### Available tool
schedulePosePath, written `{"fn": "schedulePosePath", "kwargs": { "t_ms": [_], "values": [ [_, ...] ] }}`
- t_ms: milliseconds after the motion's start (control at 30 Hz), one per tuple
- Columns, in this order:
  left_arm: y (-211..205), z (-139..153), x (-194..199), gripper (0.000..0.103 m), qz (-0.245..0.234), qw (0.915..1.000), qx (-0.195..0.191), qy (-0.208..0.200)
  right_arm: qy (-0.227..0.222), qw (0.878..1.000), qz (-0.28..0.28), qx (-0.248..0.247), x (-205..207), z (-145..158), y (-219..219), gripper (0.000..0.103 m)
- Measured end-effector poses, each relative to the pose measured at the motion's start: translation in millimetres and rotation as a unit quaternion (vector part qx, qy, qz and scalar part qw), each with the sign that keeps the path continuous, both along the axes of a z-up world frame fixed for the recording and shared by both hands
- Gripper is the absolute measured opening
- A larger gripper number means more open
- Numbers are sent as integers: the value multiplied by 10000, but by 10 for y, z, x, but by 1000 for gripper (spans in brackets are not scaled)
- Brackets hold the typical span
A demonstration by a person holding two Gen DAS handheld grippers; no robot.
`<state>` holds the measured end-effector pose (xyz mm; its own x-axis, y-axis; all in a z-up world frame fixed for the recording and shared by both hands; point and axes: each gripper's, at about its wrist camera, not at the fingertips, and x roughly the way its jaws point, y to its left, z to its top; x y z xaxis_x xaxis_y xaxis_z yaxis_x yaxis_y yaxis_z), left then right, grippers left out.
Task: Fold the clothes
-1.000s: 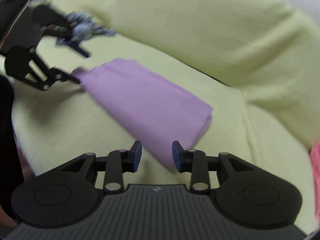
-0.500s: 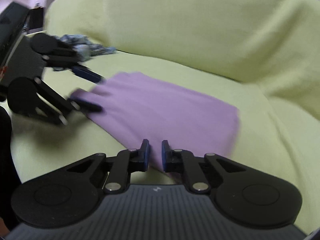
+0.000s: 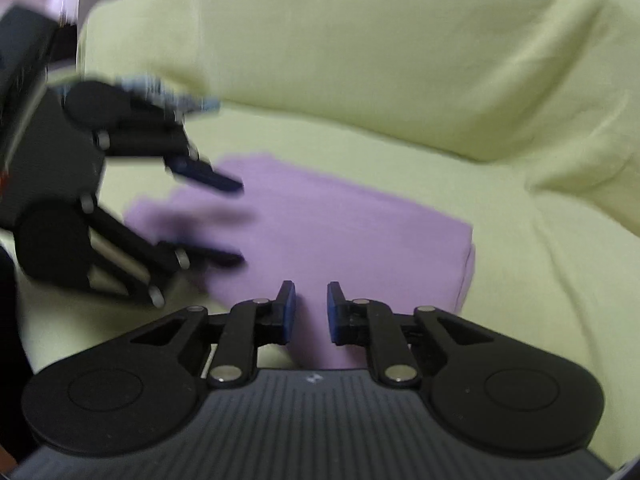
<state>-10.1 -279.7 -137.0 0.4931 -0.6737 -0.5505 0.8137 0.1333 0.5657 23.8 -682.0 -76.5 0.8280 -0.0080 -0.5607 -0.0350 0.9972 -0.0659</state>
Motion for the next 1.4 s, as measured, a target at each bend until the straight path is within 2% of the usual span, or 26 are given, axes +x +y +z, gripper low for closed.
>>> {"fn": "schedulePosePath", "kwargs": {
  "t_ms": [133, 167, 200, 267, 333, 467, 600, 767, 1033, 1200, 1400],
  "values": [
    [302, 76, 231, 54, 448, 9988, 7, 201, 39, 9976, -536, 443, -308, -49, -451, 14],
    [356, 89, 279, 54, 536, 9983, 38, 202, 63, 9964, -656, 528, -362, -61, -529, 26],
    [358, 108, 271, 54, 594, 9981, 69, 169, 89, 9952, -771, 603, -411, -72, -599, 31],
    [342, 149, 233, 54, 702, 9974, 135, 91, 143, 9929, -964, 676, -484, -72, -675, 30],
    [325, 189, 194, 53, 809, 9965, 200, 13, 132, 9927, -1015, 641, -504, -28, -631, 23],
    [105, 296, 36, 53, 578, 9982, -90, 117, -48, 9952, -783, 585, -439, 75, -423, 23],
    [-127, 139, 4, 53, 349, 9992, 186, 2, -104, 9976, -479, 489, -287, 100, -180, 23],
    [-56, 79, 101, 53, 496, 9985, 106, 227, 22, 9976, -484, 499, -246, 17, -203, 19],
    [166, 81, 107, 53, 628, 9977, 58, 267, 85, 9966, -659, 477, -388, 22, -286, 19],
    [114, 14, 124, 53, 623, 9978, 81, 193, 164, 9965, -737, 365, -387, 34, -234, 19],
    [358, 30, 110, 54, 799, 9965, 231, 13, 367, 9947, -953, 96, -452, 85, -233, 20]
  ]
}}
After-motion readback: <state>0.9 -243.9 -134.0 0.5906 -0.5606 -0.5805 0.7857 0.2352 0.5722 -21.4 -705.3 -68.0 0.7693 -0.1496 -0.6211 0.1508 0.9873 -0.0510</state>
